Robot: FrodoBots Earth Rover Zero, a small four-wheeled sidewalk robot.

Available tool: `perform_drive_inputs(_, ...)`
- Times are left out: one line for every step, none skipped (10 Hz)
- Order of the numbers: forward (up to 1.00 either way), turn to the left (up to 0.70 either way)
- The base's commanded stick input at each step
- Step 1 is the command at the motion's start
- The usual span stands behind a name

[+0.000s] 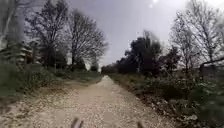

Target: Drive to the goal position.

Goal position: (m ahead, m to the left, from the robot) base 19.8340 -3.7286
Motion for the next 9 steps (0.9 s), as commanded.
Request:
perform_drive_inputs(0.85,0.00)
perform_drive_inputs(0.85,0.00)
perform_drive_inputs(0.85,0.00)
perform_drive_inputs(0.85,0.00)
perform_drive_inputs(0.85,0.00)
perform_drive_inputs(0.85,0.00)
perform_drive_inputs(0.85,0.00)
perform_drive_inputs(0.85,0.00)
perform_drive_inputs(0.85,0.00)
